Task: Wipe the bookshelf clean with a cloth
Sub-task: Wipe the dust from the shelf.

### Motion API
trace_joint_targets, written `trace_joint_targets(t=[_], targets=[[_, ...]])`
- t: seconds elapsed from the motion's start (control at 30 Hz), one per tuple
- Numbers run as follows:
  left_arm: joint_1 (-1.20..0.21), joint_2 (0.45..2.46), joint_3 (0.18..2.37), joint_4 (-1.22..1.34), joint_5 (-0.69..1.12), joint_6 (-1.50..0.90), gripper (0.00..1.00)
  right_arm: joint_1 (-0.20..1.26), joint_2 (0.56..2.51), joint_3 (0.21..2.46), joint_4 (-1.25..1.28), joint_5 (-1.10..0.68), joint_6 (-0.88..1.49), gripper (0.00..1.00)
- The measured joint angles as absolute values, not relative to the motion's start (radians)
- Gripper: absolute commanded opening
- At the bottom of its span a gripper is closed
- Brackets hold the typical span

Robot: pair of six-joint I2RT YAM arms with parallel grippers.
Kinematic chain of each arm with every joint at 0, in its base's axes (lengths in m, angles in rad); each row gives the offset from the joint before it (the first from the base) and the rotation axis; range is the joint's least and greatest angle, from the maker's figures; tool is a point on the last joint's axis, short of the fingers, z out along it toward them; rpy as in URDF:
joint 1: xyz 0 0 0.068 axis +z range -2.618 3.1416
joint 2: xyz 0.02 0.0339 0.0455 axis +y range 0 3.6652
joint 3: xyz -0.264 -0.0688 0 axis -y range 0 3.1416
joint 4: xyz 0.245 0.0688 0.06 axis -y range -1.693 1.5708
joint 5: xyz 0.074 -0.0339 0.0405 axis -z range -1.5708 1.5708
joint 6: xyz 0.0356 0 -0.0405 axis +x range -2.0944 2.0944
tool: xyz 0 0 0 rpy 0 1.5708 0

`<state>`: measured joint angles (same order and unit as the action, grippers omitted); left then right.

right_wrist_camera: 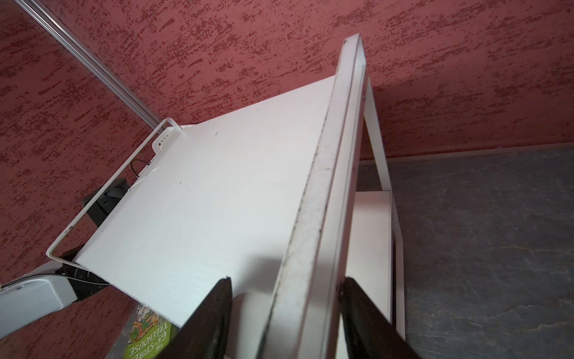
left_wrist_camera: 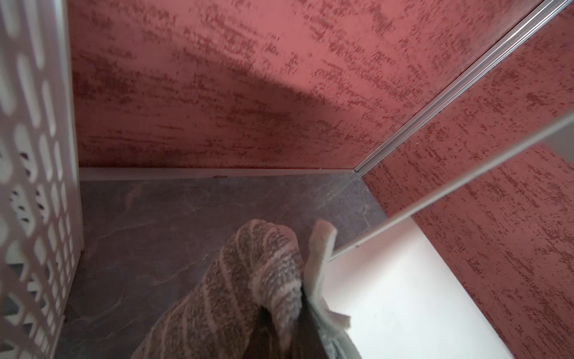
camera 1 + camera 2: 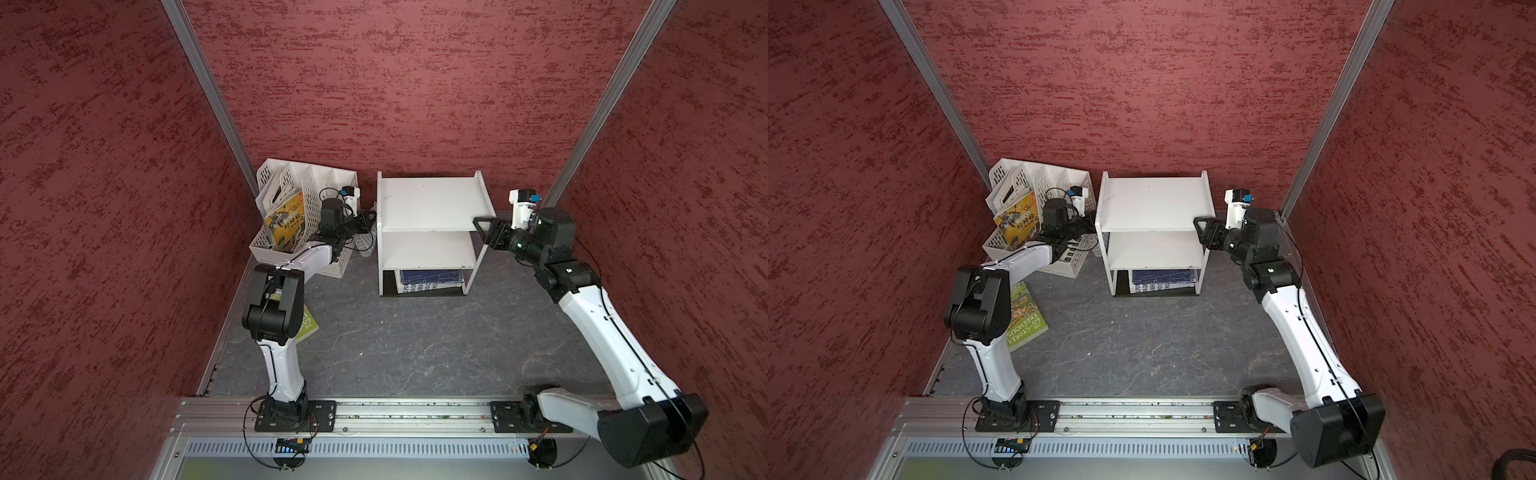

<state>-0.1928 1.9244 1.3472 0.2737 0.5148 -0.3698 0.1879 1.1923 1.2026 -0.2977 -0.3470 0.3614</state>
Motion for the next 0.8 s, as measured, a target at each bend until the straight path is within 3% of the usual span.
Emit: trace_joint_targets(t=[0.13, 0.27, 0.47, 0.67, 0.8], targets=[[-0.193, 1.908, 1.334, 0.276, 0.515, -0.369, 0.00, 0.188, 1.192, 1.203, -0.298, -0.347, 0.359, 0.61], [-0.191, 1.804, 1.262, 0.242, 0.514, -0.365, 0.00, 0.191, 1.177, 1.197, -0.309, -0.343, 0.347, 0.71], [-0.143, 1.448, 1.075, 0.167, 0.481, -0.361, 0.00, 0.197, 1.051, 1.158, -0.371, -0.295, 0.329, 0.88], [-0.102, 1.093, 0.903, 0.024, 0.432, -0.366, 0.00, 0.212, 0.918, 1.110, -0.397, -0.309, 0.334, 0.93], [-0.157, 0.854, 0.756, -0.085, 0.448, -0.410, 0.00, 0.324, 0.881, 1.019, -0.373, -0.382, 0.357, 0.94]])
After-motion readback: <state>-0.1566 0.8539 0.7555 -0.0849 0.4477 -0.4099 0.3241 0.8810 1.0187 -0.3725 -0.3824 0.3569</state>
